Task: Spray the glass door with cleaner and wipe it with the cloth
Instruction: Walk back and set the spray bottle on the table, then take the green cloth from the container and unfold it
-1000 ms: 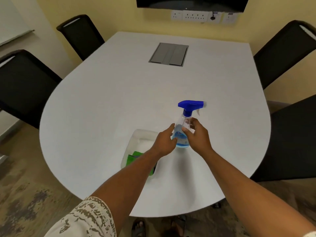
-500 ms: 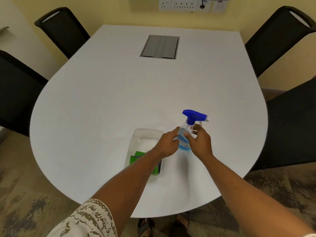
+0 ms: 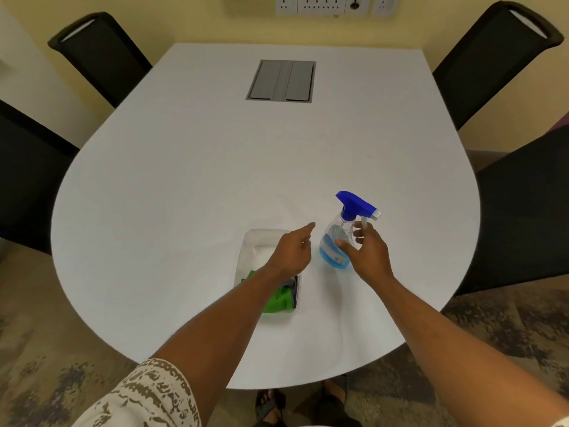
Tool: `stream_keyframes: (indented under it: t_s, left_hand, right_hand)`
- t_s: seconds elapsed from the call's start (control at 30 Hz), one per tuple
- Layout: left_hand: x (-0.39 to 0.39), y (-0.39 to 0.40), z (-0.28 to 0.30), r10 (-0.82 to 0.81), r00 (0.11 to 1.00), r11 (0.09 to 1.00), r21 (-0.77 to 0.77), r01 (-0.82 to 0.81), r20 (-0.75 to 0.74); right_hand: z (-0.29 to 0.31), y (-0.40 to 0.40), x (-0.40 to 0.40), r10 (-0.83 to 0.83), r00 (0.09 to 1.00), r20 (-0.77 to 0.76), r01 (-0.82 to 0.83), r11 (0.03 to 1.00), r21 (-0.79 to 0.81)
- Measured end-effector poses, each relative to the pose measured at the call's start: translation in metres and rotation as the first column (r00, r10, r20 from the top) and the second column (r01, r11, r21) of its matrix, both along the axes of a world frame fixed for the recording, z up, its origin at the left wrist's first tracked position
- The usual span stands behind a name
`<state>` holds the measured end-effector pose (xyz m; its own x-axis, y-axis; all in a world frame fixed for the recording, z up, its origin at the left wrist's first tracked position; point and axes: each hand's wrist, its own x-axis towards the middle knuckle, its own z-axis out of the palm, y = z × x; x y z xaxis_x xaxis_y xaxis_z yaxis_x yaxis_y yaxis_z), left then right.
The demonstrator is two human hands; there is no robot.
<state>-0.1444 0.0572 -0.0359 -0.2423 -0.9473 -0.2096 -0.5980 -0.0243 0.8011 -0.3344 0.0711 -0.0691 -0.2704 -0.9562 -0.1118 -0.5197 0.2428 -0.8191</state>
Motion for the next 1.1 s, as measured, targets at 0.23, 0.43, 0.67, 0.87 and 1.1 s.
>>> stream_keyframes:
  t_s: [0.23, 0.43, 0.67, 0.87, 1.1]
  left_hand:
    - [0.049, 0.002, -0.013, 0.182, 0.983, 0.983, 0.013, -0.181, -0.037]
    - [0.072, 0.012, -0.030, 0.033, 0.997, 0.998, 0.059, -0.037, 0.071]
    - [0.103, 0.024, -0.044, 0.098, 0.992, 0.992, 0.068, -0.104, 0.085]
    - [0.122, 0.048, -0.048, 0.033, 0.995, 0.999, 0.018, -0.035, 0.098]
    - [0.140, 0.060, -0.049, 0.072, 0.997, 0.993, -0.094, -0.072, 0.002]
  right_hand:
    - [-0.010, 0.042, 0.019, -0.007, 0.999, -0.053, 0.005, 1.000, -0.026]
    - [0.001, 0.044, 0.081, 0.298, 0.953, -0.061, -0.296, 0.955, 0.030]
    - [-0.006, 0.021, 0.140, 0.642, 0.703, -0.306, -0.554, 0.764, 0.330]
    - [-0.033, 0.011, 0.178, 0.751, 0.489, -0.444, -0.556, 0.660, 0.505]
    - [-0.053, 0.012, 0.186, 0.668, 0.579, -0.468, -0.452, 0.741, 0.497]
